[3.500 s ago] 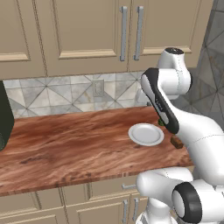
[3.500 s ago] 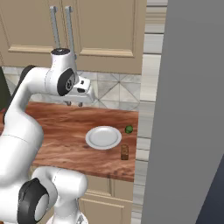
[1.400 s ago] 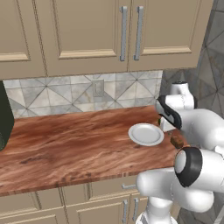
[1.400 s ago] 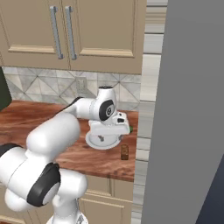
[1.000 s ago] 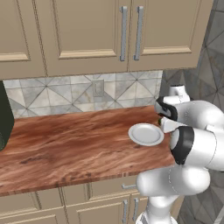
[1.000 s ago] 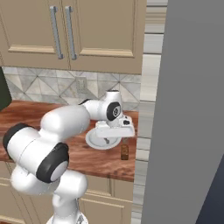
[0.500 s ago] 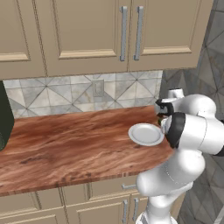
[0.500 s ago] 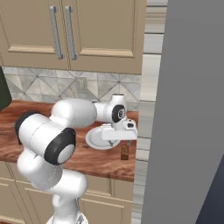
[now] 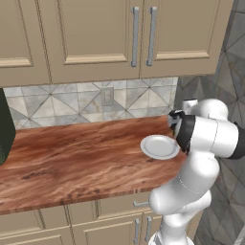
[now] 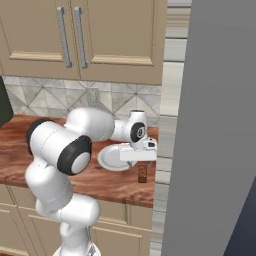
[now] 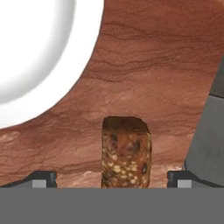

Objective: Pick the avocado and bread from the counter and place them on the plate. Then pick the jam from the cabinet and place it next to the plate. Lastly close the cabinet door.

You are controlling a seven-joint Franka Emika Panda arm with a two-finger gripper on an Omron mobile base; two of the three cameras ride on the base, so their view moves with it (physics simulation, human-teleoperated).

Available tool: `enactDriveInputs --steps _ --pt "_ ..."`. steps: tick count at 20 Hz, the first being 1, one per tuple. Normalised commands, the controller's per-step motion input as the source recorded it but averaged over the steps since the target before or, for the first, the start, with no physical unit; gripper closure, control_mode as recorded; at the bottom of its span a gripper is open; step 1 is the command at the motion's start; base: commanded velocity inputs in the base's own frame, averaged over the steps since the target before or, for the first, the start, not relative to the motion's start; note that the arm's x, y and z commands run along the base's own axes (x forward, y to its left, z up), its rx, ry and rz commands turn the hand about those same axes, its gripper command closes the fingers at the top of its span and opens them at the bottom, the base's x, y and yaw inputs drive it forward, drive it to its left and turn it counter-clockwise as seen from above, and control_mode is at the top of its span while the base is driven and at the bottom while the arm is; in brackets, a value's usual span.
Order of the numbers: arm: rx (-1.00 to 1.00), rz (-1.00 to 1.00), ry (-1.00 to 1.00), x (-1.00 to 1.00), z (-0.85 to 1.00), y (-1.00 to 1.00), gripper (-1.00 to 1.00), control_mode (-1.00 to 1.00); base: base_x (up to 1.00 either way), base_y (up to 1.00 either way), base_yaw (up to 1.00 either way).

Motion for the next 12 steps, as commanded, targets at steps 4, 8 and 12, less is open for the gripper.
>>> enactDriveInputs --steps 4,8,12 --pt "0.0 0.0 0.0 0.1 -0.15 -0.21 -1.0 -1.0 0.0 0.0 0.0" --pt "0.0 0.0 0.0 0.0 -0.19 -0.2 -1.0 -1.0 0.0 0.0 0.0" --pt "0.0 0.0 0.0 0.0 -0.23 -0.14 -1.0 -1.0 0.0 0.0 0.0"
